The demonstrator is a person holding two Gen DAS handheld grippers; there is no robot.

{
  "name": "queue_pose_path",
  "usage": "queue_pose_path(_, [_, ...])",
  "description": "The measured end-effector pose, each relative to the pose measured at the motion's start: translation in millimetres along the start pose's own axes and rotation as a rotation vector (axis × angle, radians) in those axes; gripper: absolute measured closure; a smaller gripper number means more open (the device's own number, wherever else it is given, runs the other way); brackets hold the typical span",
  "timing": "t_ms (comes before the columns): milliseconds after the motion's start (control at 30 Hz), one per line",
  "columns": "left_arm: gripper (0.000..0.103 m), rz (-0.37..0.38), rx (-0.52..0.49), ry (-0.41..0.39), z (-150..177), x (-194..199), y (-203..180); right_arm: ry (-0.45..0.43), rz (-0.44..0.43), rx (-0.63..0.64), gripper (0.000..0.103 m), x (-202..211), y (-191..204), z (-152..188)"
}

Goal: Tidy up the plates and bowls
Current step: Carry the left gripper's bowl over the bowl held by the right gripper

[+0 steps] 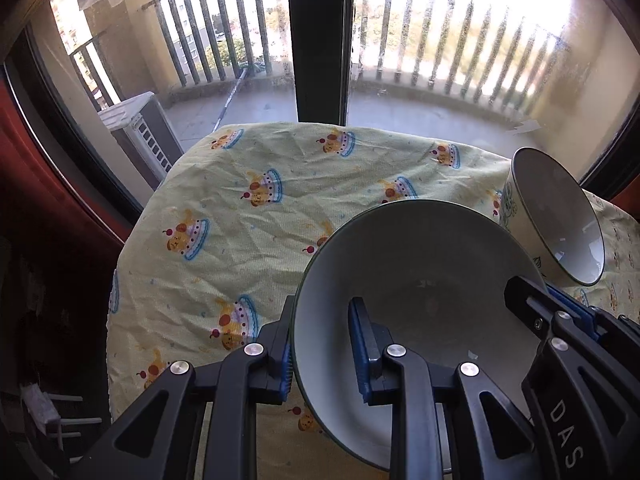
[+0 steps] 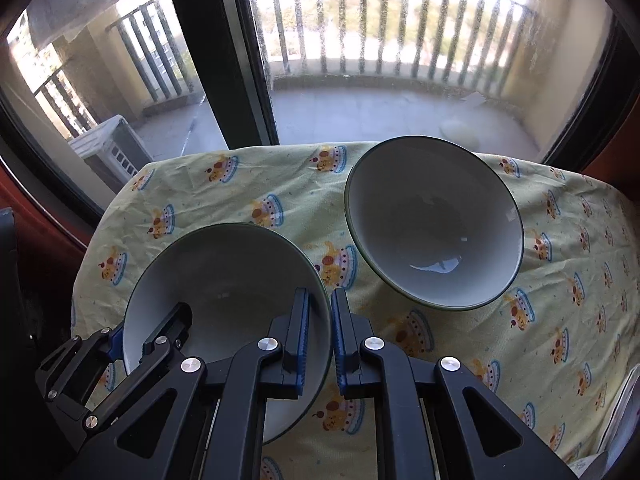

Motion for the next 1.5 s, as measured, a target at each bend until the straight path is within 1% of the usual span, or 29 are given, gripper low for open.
queue_pose_path(167, [0.080,0.003,0.002,0.008,21,12,-9,0.011,-0.002,-0.005,0.089,12,-9,20])
queue_pose_path(333, [0.080,0.013,-0.009,0.024,45,25,-28,0.023,0.007,-0.019,0.089,26,-29,43])
queue_pose_path(667, [0.080,0.040,-0.057,0.043,89,48,-82,0.034,0.033,-0.080,0.089,57,-90,88])
queue_pose_path(867, [0.080,0.030,-0.076,0.056,115,61,-114,0.058,0.024,-0.113,0.089,70,-127,113])
queue_pose_path(1000, [0.080,0.031,-0.069,0.072,131,68,-134,0.077,0.024,-0.125,0.089,77,-151,129])
queue_pose_path(1167, [0.080,0.021,-0.064,0.065,139,76,-156,0.092,0.011,-0.135,0.089,83,-176,139])
queue_pose_path(1500, [0.080,0.001,-0.030,0.019,150,107,-190,0.044,-0.012,-0.110,0.089,113,-212,146])
Point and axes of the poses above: each gripper's, at about its wrist camera, not at the fingertips, and x roughly against the way its jaws point, y to its left, z to its underside, the point moved 6 cm from there along -x, roughly the way its jaws point, and after that the axes turned 2 degrees about y, right-handed, at the moved point
